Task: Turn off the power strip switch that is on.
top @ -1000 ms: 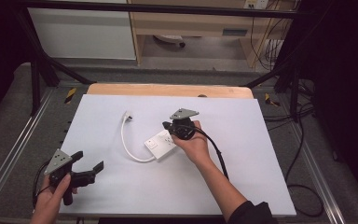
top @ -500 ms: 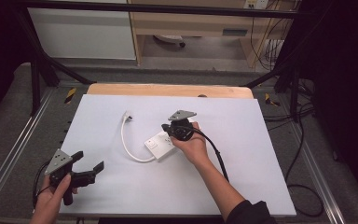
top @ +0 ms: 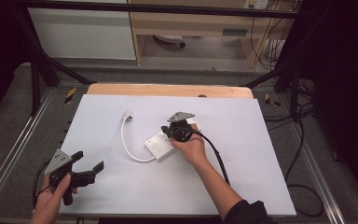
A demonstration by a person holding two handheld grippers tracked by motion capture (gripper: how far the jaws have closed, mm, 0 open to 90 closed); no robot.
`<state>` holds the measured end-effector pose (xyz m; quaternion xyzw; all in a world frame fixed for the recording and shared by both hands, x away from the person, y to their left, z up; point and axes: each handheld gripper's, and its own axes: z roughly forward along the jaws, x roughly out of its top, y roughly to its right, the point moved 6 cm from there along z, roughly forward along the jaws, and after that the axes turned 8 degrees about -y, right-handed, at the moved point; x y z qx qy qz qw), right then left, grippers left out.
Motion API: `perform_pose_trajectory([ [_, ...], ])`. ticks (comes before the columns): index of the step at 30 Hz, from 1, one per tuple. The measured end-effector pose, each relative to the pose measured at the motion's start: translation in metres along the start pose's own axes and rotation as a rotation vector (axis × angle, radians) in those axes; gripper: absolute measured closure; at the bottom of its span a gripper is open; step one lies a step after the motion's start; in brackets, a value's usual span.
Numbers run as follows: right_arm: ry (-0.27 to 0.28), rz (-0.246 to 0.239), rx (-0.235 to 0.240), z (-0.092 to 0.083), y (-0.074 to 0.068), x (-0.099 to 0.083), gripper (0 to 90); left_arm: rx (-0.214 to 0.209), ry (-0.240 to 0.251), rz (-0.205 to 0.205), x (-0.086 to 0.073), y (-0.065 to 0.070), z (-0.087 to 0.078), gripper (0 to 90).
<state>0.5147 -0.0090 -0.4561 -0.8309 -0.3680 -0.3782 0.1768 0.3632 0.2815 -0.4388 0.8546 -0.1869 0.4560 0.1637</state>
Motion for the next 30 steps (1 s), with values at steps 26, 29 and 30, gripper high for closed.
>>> perform_pose_trajectory([
  [26, -0.03, 0.01, 0.011, 0.01, -0.002, -0.008, 90.0, 0.002, 0.002, 0.002, 0.0, 0.0, 0.0, 5.9],
  [29, -0.029, 0.012, 0.01, 0.011, -0.002, -0.009, 90.0, 0.002, 0.002, 0.003, 0.0, 0.0, 0.0, 5.9],
  [30, -0.032, 0.016, 0.01, 0.011, -0.002, -0.01, 90.0, 0.002, 0.002, 0.002, 0.0, 0.0, 0.0, 5.9],
])
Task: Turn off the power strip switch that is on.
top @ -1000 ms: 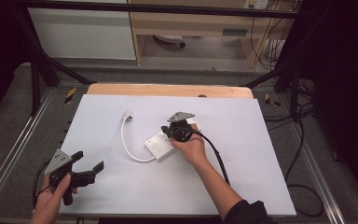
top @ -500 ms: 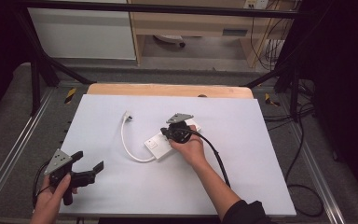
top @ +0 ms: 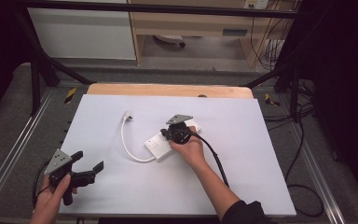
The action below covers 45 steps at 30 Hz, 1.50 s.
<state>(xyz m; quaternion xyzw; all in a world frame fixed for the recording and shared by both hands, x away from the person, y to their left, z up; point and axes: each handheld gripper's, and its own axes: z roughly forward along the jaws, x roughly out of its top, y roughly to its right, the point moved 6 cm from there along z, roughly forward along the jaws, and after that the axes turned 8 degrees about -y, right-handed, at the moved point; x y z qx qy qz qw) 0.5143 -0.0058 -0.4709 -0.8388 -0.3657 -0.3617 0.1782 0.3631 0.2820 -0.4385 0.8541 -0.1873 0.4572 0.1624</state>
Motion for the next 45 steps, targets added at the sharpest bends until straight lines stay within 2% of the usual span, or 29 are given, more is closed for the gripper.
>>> perform_pose_trajectory([
  [6, -0.004, 0.008, -0.002, 0.002, 0.002, -0.003, 90.0, 0.0, -0.001, 0.0, 0.0, 0.0, 0.0, 5.9],
  [20, 0.013, 0.025, -0.04, 0.001, 0.013, 0.004, 90.0, 0.0, 0.0, 0.001, 0.0, 0.0, 0.0, 5.9],
  [45, 0.0, 0.033, -0.03, 0.005, 0.013, 0.001, 90.0, -0.001, -0.001, 0.001, 0.0, 0.0, 0.0, 6.0],
])
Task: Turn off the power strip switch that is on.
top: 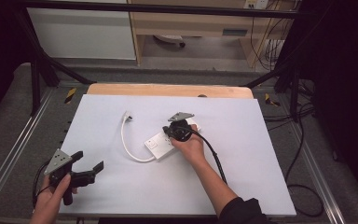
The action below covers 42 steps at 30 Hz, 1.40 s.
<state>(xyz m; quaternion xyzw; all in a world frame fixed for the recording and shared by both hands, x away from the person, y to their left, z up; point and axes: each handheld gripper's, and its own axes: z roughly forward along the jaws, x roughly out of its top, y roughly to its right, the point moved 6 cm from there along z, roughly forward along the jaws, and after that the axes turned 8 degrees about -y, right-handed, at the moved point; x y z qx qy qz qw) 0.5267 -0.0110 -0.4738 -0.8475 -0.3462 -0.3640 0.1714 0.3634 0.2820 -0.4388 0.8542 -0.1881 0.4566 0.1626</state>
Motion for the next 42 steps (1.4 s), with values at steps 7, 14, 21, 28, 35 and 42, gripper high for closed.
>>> perform_pose_trajectory([
  [7, 0.005, 0.008, 0.001, 0.0002, 0.0002, -0.0003, 90.0, 0.0, 0.0, 0.001, 0.0, 0.0, -0.0001, 5.9],
  [14, 0.014, 0.02, 0.001, 0.0004, 0.0001, -0.0011, 90.0, 0.001, 0.0, 0.0, 0.0, 0.0, 0.0001, 5.9],
  [21, 0.017, 0.023, -0.001, 0.0006, 0.0002, -0.0015, 90.0, -0.001, -0.001, -0.001, -0.0001, 0.0004, 0.0, 5.9],
  [28, 0.012, 0.03, -0.001, 0.0019, 0.0011, -0.0034, 90.0, 0.0, -0.001, -0.002, -0.0001, 0.0004, 0.0, 5.9],
  [35, 0.011, 0.029, 0.0, 0.0019, 0.0014, -0.0033, 90.0, 0.001, -0.001, -0.001, -0.0002, 0.0003, 0.0, 5.9],
  [42, 0.013, 0.024, 0.001, 0.0022, 0.0014, -0.0029, 90.0, 0.003, 0.0, 0.004, 0.0001, -0.0001, -0.0001, 5.9],
])
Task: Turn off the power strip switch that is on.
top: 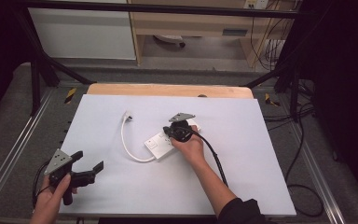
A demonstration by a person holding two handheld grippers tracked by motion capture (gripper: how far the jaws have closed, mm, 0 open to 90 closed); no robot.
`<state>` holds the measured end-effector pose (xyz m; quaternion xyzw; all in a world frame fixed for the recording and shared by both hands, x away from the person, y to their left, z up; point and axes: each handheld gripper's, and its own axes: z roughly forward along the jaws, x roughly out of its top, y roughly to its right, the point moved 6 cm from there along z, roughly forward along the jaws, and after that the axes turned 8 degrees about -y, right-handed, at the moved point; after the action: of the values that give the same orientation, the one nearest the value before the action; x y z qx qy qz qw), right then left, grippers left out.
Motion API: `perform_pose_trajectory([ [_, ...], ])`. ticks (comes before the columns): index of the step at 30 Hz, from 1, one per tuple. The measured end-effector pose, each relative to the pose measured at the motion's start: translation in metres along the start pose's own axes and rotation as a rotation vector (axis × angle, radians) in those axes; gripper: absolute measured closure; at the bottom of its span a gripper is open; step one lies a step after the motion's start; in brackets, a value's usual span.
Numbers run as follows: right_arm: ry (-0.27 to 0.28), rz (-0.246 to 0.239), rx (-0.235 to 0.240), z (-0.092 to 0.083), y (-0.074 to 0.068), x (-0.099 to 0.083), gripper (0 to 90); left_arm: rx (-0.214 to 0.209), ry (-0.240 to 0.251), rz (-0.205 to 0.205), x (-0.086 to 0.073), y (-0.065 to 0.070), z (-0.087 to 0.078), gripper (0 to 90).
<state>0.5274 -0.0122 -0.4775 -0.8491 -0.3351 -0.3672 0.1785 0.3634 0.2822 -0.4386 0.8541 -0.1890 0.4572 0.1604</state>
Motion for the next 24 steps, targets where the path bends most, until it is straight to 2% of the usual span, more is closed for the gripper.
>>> perform_pose_trajectory([
  [15, 0.032, -0.004, 0.001, -0.008, -0.004, 0.006, 90.0, 0.0, 0.001, 0.0, 0.0, 0.0, 0.0, 5.9],
  [24, 0.056, -0.007, 0.006, -0.022, -0.004, 0.014, 90.0, 0.002, 0.0, -0.003, 0.0, 0.0, 0.0, 5.9],
])
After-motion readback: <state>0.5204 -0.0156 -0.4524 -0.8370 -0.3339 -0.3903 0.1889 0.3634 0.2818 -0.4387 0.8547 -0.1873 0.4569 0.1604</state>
